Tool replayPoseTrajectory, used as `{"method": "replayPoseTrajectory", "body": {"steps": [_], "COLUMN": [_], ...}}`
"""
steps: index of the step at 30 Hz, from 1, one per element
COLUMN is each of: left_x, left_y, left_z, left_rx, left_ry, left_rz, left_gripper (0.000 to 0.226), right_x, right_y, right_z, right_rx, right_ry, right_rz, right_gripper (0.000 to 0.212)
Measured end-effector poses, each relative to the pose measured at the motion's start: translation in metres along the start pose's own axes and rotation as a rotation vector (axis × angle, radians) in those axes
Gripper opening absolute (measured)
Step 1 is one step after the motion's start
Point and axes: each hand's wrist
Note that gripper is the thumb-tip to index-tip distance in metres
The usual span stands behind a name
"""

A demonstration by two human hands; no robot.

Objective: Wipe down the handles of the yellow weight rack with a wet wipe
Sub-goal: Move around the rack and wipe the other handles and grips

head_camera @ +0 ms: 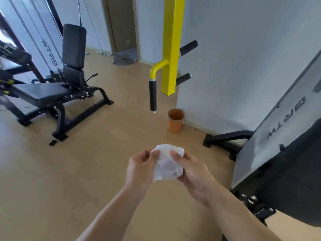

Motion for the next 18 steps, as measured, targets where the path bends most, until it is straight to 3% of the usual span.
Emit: {"method": "replayPoseTrajectory", "body": {"steps": [4, 8, 14, 16, 18], "left_x": [0.054, 0.116, 0.202, 0.226, 0.246], "left_y": [-0.028, -0.059, -0.104, -0.108, -0.103], "left_z": [-0.017, -0.035, -0.081, -0.099, -0.115], "left_rx": [-0.052, -0.030, 0.138, 0.166, 0.181], "left_ry": [-0.024, -0.049, 0.024, 0.065, 0.128], "left_rz": [0.014, 0.181, 0.346, 0.397, 0.459], "left_gripper": [0.018, 0.013, 0.016, 0.015, 0.013], "right_x": [0.047, 0.097, 0.155, 0.175, 0.195], "right_y": [0.036, 0.068, 0.113, 0.121, 0.126], "right_z": [0.011, 0.028, 0.078, 0.096, 0.112], "right_rx": [0.054, 0.228, 0.248, 0.282, 0.364], "right_ry": [0.044, 0.040, 0.009, 0.025, 0.025], "right_rz": [-0.076, -0.397, -0.892, -0.993, -1.059], "right_gripper": [0.039, 0.029, 0.006, 0.006, 0.019]}}
Point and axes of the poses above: each hand's wrist, its own x-axis towards the middle knuckle, its own y-axis out of the palm, z = x × y, and after that the axes turned 13 degrees about -x, right-handed
